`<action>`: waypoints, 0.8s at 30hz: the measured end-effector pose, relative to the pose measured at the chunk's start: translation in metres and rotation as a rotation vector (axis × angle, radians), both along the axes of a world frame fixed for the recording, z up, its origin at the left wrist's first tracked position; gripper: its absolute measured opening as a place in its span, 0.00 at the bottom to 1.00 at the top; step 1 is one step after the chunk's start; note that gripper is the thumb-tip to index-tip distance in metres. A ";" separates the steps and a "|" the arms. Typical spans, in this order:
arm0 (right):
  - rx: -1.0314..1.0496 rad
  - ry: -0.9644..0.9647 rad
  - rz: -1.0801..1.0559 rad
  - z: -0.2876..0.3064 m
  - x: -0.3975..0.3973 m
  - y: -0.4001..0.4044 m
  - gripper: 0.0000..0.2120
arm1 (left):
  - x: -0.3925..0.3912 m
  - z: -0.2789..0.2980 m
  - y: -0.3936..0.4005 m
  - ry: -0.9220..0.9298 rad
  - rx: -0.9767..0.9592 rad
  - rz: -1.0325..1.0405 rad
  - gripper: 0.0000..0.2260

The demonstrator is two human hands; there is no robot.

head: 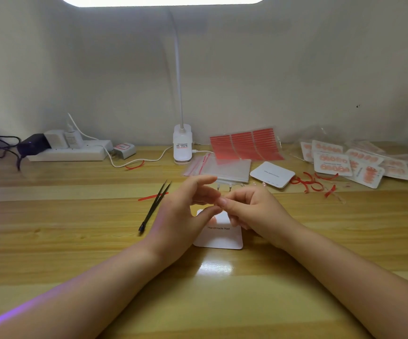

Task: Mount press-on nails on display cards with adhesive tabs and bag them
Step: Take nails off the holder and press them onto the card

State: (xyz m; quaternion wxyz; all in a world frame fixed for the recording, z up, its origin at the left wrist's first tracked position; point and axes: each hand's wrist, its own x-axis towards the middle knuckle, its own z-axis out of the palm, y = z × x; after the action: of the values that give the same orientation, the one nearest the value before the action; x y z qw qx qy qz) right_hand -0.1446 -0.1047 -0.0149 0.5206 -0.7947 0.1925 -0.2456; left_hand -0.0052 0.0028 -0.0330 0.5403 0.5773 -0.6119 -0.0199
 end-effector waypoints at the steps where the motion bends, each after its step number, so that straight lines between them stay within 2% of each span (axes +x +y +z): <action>1: -0.086 0.022 -0.018 0.001 -0.001 -0.001 0.12 | 0.001 -0.001 -0.001 0.062 0.017 0.002 0.24; 4: -0.497 0.197 -0.104 0.006 -0.005 -0.003 0.18 | 0.005 -0.003 -0.003 0.146 0.023 0.057 0.25; 6: -0.732 0.442 -0.115 0.014 -0.008 -0.002 0.21 | 0.008 -0.004 -0.004 0.146 0.025 0.103 0.25; 8: -0.856 0.696 -0.077 0.022 -0.011 -0.002 0.32 | 0.009 -0.005 -0.004 0.140 0.040 0.141 0.24; 9: -0.863 0.776 -0.045 0.024 -0.013 -0.002 0.36 | 0.009 -0.004 -0.005 0.132 0.050 0.159 0.23; 11: -0.831 0.836 0.009 0.025 -0.015 -0.001 0.35 | 0.009 -0.004 -0.005 0.122 0.075 0.193 0.23; 14: -0.760 0.810 0.032 0.026 -0.013 -0.001 0.32 | 0.009 -0.005 -0.005 0.108 0.136 0.229 0.21; 18: -0.613 0.765 0.001 0.026 -0.011 -0.005 0.36 | 0.010 -0.007 -0.005 0.056 0.249 0.268 0.21; 24: -0.554 0.719 -0.013 0.020 -0.013 -0.010 0.38 | 0.010 -0.006 -0.005 0.093 0.234 0.240 0.20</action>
State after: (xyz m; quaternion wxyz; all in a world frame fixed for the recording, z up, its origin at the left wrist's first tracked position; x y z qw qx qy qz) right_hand -0.1573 -0.1147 0.0050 0.1867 -0.9377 0.2929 0.0005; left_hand 0.0047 -0.0026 -0.0395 0.4956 0.7037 -0.5064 -0.0532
